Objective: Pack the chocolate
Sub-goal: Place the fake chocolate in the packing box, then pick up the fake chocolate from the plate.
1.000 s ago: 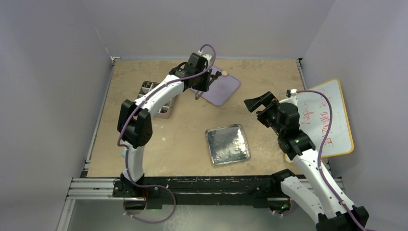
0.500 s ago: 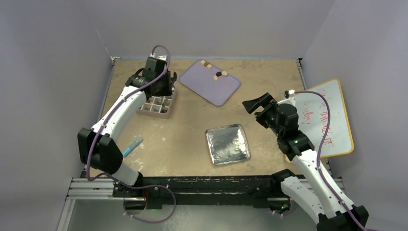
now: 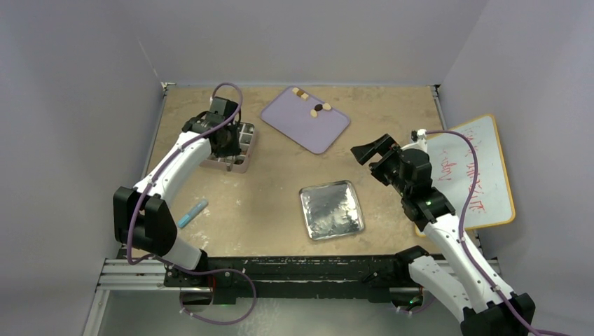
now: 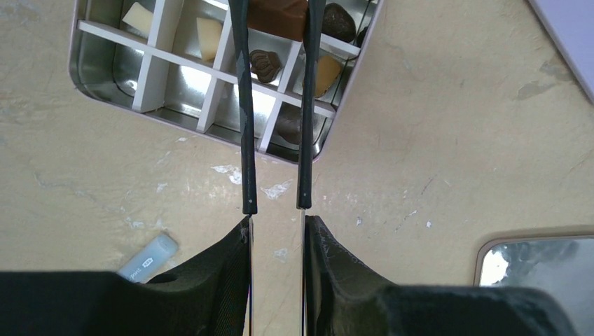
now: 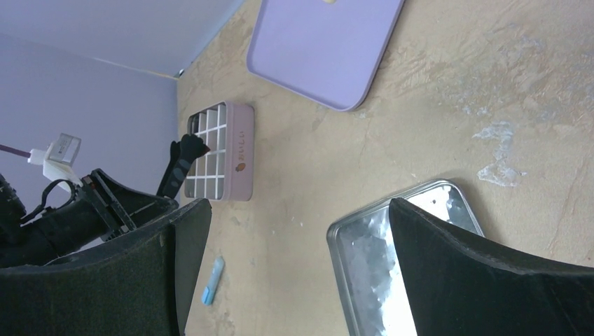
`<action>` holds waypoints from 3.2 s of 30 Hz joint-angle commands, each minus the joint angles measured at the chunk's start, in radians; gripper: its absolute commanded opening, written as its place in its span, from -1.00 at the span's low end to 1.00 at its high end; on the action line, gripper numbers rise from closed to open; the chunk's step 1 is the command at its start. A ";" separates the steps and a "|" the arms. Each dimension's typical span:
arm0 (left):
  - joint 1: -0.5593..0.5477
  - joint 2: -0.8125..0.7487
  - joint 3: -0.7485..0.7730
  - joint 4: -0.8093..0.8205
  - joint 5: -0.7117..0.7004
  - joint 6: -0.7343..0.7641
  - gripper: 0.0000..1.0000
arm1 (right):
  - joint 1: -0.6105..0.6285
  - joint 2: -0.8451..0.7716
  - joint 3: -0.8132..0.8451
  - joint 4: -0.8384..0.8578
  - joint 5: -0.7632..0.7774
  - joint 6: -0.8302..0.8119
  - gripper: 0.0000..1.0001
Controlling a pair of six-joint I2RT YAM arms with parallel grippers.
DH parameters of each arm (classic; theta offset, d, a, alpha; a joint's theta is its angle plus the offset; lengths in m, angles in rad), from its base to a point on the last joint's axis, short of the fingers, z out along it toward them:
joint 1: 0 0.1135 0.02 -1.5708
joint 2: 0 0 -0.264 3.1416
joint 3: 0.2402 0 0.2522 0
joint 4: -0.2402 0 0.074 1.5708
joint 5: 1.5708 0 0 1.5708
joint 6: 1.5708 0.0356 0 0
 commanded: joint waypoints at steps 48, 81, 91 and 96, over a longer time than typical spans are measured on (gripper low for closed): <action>-0.160 0.155 0.357 0.121 0.088 0.113 -0.38 | 0.005 -0.010 0.030 -0.012 -0.022 -0.044 0.97; -0.256 0.817 0.755 0.346 0.143 0.110 -0.29 | 0.004 0.017 0.059 -0.021 0.035 -0.099 0.97; -0.251 0.832 0.738 0.360 0.141 0.111 -0.34 | 0.005 0.000 0.051 -0.026 0.039 -0.095 0.97; -0.250 0.815 0.747 0.313 0.152 0.114 -0.44 | 0.004 -0.007 0.047 -0.034 0.050 -0.095 0.96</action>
